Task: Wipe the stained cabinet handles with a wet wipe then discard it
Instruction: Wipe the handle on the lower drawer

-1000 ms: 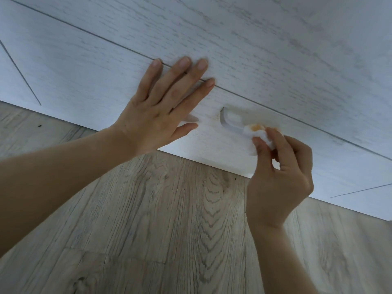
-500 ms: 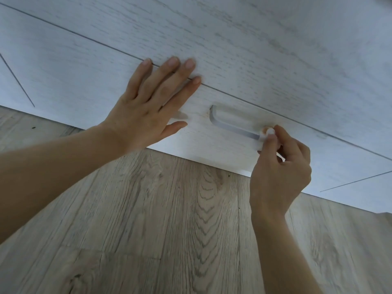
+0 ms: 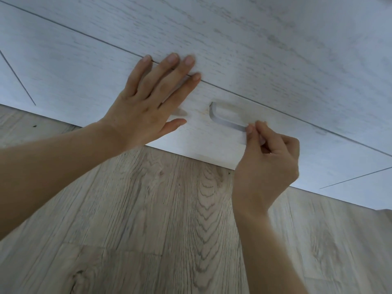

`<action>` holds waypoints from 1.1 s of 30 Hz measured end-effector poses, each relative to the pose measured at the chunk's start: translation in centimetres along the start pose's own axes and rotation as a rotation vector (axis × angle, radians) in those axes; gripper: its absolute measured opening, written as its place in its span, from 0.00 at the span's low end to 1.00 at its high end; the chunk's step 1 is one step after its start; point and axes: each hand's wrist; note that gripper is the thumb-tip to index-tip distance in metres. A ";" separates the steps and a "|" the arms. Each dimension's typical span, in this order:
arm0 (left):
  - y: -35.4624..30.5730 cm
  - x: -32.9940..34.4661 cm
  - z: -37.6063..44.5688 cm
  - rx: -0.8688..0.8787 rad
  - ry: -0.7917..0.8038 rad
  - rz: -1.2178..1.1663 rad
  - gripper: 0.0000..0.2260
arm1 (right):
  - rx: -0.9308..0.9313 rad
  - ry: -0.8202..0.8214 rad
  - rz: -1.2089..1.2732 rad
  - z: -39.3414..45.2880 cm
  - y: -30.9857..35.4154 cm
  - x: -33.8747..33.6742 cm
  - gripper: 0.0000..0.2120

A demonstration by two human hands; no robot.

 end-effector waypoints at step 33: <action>7.1 -13.2 3.4 -0.084 0.498 0.221 0.32 | -0.070 0.489 0.279 2.1 14.7 0.6 0.15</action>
Point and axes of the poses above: each hand's wrist, its own z-axis towards the middle knuckle, its own x-axis out of the palm, y = z × x, and after that the axes turned 2 degrees about -z, right-handed
